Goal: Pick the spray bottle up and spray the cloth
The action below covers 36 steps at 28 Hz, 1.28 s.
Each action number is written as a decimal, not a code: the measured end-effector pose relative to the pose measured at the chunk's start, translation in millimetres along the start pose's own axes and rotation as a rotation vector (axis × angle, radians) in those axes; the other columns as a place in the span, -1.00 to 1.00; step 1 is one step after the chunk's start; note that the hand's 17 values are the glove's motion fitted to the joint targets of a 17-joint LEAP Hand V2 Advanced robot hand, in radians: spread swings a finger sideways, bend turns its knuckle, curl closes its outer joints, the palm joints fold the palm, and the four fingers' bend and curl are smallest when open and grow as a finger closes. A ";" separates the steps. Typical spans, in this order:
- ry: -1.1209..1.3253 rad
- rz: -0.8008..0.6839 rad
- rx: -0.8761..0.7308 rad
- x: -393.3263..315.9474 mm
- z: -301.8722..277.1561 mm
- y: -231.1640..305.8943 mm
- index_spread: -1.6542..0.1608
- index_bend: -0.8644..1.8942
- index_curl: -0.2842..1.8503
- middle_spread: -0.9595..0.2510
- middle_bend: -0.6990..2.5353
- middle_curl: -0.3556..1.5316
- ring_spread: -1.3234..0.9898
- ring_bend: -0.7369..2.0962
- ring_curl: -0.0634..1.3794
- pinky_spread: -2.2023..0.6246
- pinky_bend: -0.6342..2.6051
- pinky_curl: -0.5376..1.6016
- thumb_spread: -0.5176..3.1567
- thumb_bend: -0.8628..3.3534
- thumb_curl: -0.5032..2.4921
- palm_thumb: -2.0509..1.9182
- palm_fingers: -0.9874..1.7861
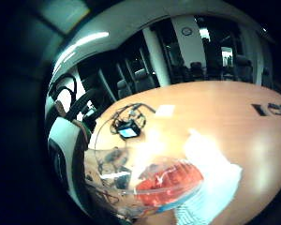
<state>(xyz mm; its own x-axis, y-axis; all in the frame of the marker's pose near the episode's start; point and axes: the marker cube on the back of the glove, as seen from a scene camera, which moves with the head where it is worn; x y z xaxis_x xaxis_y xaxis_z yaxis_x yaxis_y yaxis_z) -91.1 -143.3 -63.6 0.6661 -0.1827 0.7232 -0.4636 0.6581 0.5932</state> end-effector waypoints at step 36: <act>-0.111 0.125 0.106 53.8 25.5 -18.9 0.54 -0.17 -0.16 0.28 -0.20 -0.05 -0.03 0.01 -0.22 0.33 -0.28 -0.09 -0.46 -0.61 -0.14 0.47 0.70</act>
<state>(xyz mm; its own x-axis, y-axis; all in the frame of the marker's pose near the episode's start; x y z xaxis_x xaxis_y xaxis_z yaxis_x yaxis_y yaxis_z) -61.4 -184.2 -26.9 0.5336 -0.1874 0.8247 -0.6015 0.6013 0.5259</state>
